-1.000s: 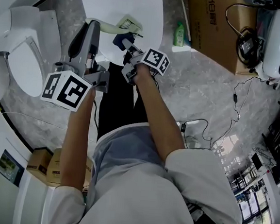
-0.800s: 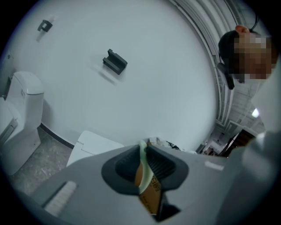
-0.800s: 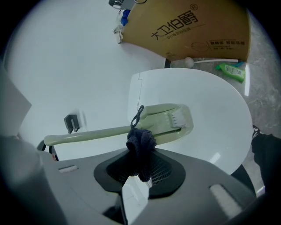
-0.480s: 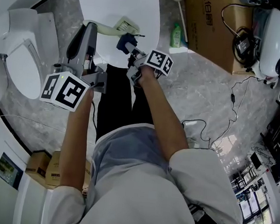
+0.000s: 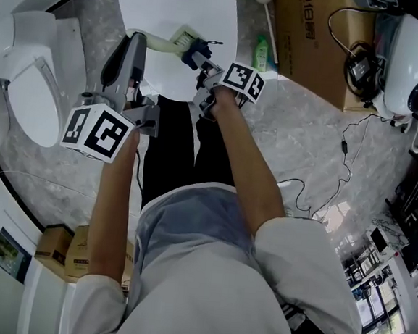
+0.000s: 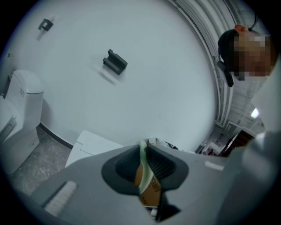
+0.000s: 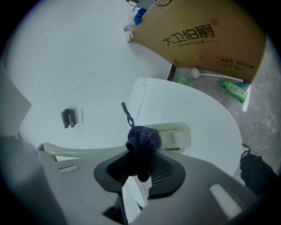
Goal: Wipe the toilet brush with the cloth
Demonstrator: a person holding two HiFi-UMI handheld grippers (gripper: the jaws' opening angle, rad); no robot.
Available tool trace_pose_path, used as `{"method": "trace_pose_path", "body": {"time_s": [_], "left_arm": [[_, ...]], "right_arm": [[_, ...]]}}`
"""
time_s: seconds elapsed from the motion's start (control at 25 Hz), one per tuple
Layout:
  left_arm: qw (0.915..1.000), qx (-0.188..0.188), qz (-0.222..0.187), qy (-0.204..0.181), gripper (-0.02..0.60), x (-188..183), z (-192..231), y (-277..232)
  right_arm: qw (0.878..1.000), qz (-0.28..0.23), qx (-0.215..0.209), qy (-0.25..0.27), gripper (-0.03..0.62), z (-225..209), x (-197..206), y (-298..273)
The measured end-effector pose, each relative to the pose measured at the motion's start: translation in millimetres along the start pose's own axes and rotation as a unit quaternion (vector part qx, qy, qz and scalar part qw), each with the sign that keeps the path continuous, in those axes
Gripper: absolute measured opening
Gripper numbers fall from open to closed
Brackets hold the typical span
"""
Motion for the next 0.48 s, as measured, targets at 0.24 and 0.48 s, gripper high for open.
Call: {"method": "trace_pose_path", "body": {"time_s": [0.24, 0.48], "left_arm": [[1.0000, 0.001, -0.006, 0.007, 0.000, 1.1, -1.4, 2.1], [0.9999, 0.002, -0.008, 0.008, 0.000, -1.0, 2.1, 3.0]], "right_arm": [[1.000, 0.014, -0.003, 0.014, 0.080, 11.7, 0.0, 9.6], [0.998, 0.042, 0.008, 0.045, 0.080, 21.8, 0.9, 13.0]]}}
Point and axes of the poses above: the fingertips, and each gripper's own axes: y backward along the fingers, z to its left, x out of its underside, the point moved 2 cm from there along y, backward along the fingers, and after that the axes turned 2 degrees about -y, right-handed, at the moved point
